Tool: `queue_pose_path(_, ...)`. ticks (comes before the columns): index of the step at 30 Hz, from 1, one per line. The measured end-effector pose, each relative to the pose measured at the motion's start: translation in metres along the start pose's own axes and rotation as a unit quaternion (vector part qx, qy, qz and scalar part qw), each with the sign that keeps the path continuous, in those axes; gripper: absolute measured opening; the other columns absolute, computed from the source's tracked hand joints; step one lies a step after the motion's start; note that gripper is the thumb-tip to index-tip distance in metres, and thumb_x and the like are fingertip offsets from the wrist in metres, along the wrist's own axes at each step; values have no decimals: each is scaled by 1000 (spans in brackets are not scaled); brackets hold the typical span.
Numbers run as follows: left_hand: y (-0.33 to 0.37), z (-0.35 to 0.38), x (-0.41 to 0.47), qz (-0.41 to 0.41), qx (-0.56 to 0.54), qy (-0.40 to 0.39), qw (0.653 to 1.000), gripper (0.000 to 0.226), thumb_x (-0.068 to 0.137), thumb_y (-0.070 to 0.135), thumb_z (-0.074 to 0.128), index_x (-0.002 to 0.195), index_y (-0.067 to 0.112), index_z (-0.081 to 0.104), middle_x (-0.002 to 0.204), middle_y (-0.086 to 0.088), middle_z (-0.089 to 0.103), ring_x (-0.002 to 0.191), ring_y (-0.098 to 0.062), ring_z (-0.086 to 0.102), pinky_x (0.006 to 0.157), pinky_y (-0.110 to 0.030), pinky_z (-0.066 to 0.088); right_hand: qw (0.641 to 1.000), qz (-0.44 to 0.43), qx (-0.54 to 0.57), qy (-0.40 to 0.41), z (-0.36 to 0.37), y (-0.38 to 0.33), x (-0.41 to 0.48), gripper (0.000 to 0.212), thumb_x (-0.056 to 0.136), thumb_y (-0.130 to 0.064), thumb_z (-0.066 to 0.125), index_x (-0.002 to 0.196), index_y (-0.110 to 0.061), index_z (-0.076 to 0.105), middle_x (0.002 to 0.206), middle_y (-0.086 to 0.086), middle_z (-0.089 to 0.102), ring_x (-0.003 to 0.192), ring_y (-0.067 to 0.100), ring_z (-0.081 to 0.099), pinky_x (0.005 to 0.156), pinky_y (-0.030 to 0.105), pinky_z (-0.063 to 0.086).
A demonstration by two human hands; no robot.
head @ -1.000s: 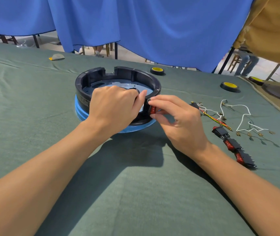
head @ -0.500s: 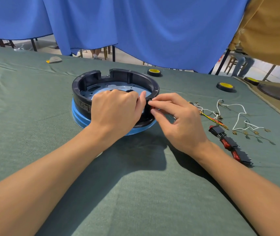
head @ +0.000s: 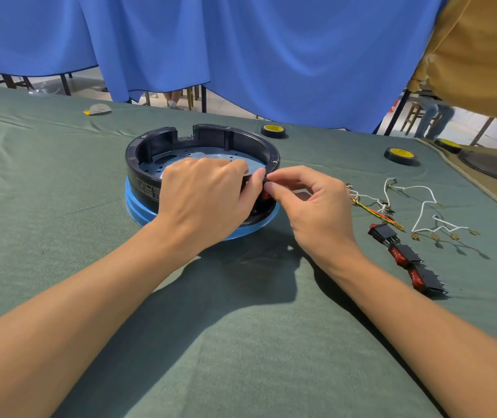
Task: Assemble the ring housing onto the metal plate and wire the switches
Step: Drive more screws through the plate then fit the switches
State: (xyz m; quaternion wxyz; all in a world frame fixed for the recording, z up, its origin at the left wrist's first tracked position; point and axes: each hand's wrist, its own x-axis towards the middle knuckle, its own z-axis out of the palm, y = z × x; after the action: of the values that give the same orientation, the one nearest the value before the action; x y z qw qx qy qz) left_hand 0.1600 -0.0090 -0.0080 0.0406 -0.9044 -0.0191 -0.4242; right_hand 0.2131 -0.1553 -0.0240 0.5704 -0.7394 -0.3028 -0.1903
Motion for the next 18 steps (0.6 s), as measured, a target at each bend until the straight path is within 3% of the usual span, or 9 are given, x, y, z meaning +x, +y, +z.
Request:
queue_pose_path(3, 7, -1, 0, 24, -13, -12, 1000, 50, 101, 48, 35, 74, 19, 66, 66, 3, 62, 61, -26, 61, 51, -28, 21, 1000, 10, -12, 5, 0, 0, -2, 8, 86, -13, 71, 90, -19, 73, 81, -10, 73, 79, 5, 68, 72, 21, 54)
queue_pose_path(6, 11, -2, 0, 11, -23, -22, 999, 47, 101, 48, 37, 76, 21, 65, 65, 6, 55, 66, -25, 63, 52, -29, 20, 999, 13, -35, 1, -3, 1, -4, 10, 85, -13, 72, 85, -23, 71, 78, -13, 71, 75, 2, 66, 67, 14, 49)
queue_pose_path(8, 10, -2, 0, 0, -25, -23, 999, 47, 101, 49, 37, 80, 22, 69, 65, 8, 52, 68, -24, 63, 53, -29, 20, 999, 7, -52, -5, -4, 1, -6, 10, 85, -12, 71, 85, -22, 73, 76, -13, 71, 74, 3, 66, 67, 16, 50)
queue_pose_path(13, 11, 1, 4, -45, -42, -34, 998, 46, 99, 51, 41, 87, 24, 75, 71, 0, 67, 69, -26, 56, 53, -30, 20, 997, -7, -71, -3, -4, -1, -8, 7, 84, -13, 71, 85, -18, 76, 78, -11, 72, 76, 7, 66, 70, 20, 51)
queue_pose_path(16, 11, 1, 8, -83, -68, -51, 993, 41, 97, 51, 47, 84, 26, 77, 61, 2, 57, 67, -25, 45, 54, -30, 20, 998, 2, -69, 0, -3, -1, -8, 8, 84, -11, 71, 84, -17, 76, 78, -9, 72, 76, 9, 67, 72, 29, 53)
queue_pose_path(18, 11, 2, 10, -105, -92, -63, 988, 38, 95, 51, 52, 80, 26, 77, 55, 5, 48, 67, -26, 45, 57, -30, 24, 998, 10, -61, 0, -2, -1, -8, 8, 84, -11, 71, 84, -17, 76, 77, -10, 72, 76, 7, 66, 74, 27, 53)
